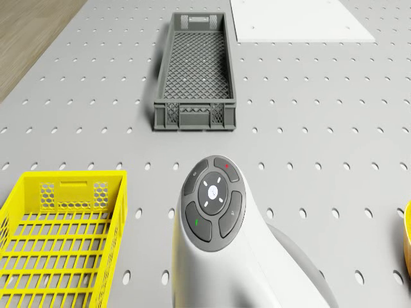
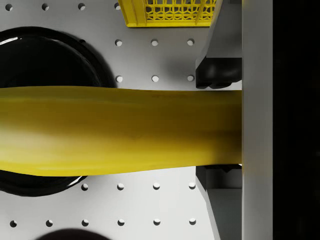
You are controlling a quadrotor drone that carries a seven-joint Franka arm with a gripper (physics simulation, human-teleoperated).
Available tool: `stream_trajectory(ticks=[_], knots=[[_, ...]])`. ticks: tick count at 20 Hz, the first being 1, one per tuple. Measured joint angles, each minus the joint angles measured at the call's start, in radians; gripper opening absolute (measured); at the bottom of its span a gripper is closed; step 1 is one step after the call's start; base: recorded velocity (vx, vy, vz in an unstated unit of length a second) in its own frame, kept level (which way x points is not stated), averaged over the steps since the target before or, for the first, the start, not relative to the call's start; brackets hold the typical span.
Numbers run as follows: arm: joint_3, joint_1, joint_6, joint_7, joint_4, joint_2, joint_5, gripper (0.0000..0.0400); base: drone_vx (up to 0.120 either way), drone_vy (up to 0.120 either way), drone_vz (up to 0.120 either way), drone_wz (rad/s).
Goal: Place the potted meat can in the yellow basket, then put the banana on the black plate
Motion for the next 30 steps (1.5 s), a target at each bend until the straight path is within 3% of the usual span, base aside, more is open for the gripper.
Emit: stream_trajectory(ticks=[6, 18, 24, 30], knots=[[0.0, 0.0, 0.0, 0.0, 0.0, 0.0, 0.0, 0.0198, -0.12, 0.0, -0.093, 0.0], [0.0, 0.0, 0.0, 0.0, 0.0, 0.0, 0.0, 0.0198, -0.12, 0.017, 0.0, 0.0], [0.0, 0.0, 0.0, 0.0, 0.0, 0.0, 0.0, 0.0198, -0.12, 0.0, -0.107, 0.0], [0.0, 0.0, 0.001, 0.0, 0.0, -0.001, 0.0, 0.0198, -0.12, 0.0, 0.0, 0.0]])
